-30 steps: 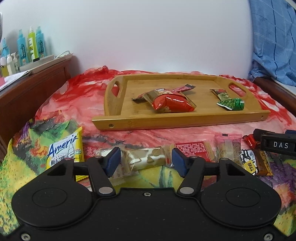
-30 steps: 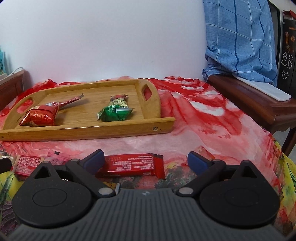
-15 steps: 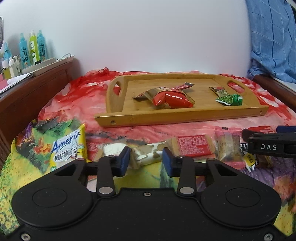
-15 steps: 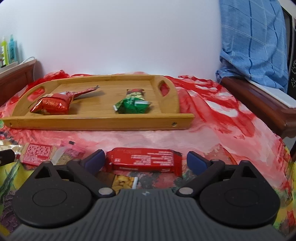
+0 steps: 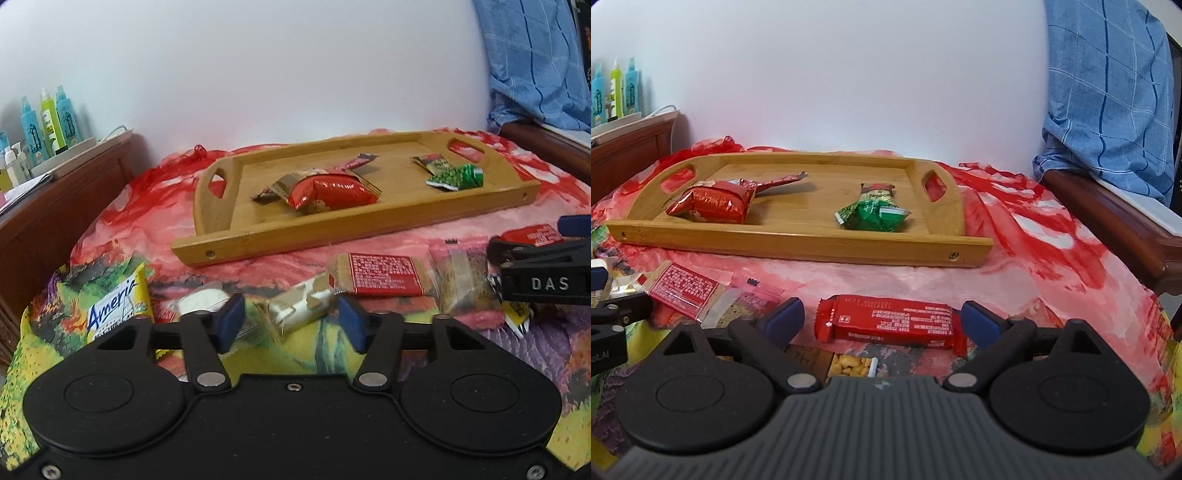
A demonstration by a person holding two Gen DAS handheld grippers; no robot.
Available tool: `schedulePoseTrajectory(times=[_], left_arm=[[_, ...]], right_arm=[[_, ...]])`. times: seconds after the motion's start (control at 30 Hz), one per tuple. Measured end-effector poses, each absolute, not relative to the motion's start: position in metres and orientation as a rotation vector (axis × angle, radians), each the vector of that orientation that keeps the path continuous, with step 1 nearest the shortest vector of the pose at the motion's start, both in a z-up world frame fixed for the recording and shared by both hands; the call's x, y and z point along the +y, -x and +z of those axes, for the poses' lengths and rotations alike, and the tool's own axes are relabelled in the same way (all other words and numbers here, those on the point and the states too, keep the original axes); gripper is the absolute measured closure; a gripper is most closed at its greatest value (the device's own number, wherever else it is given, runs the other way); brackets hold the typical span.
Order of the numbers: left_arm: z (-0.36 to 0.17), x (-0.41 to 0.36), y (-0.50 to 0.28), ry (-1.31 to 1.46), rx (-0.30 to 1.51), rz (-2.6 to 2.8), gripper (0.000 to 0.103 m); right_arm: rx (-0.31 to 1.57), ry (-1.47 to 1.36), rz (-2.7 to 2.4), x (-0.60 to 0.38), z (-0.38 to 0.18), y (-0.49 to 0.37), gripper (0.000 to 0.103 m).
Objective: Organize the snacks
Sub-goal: 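Grasp the white wrapped cake with the left gripper while the right gripper grasps the red bar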
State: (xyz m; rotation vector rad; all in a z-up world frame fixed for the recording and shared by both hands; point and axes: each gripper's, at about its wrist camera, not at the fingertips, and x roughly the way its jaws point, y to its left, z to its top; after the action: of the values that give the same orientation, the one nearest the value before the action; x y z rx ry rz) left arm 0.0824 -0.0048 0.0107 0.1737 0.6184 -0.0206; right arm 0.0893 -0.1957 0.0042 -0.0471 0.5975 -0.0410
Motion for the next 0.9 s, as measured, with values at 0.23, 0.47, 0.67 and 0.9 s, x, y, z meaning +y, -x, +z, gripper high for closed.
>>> schedulePoseTrajectory(times=[0.23,0.47,0.67,0.9], left_arm=[[0.008,-0.004,-0.096,-0.176,0.601,-0.058,0.037],[0.012,-0.004,-0.097,-0.111,0.657,-0.111,0.078],[0.018,-0.004,-0.091,-0.103,0.679,-0.094,0.082],[0.027,0.001,-0.085,-0.075,0.666,-0.072,0.082]], right_arm=[[0.577,0.038,-0.115,-0.202,0.003,-0.092,0.005],[0.624,-0.05,-0.098,-0.207,-0.003,-0.099,0.006],[0.618,-0.057,-0.077,-0.205,-0.001,-0.098,0.027],[0.583,-0.125,-0.065,-0.211,0.007,-0.094,0.035]])
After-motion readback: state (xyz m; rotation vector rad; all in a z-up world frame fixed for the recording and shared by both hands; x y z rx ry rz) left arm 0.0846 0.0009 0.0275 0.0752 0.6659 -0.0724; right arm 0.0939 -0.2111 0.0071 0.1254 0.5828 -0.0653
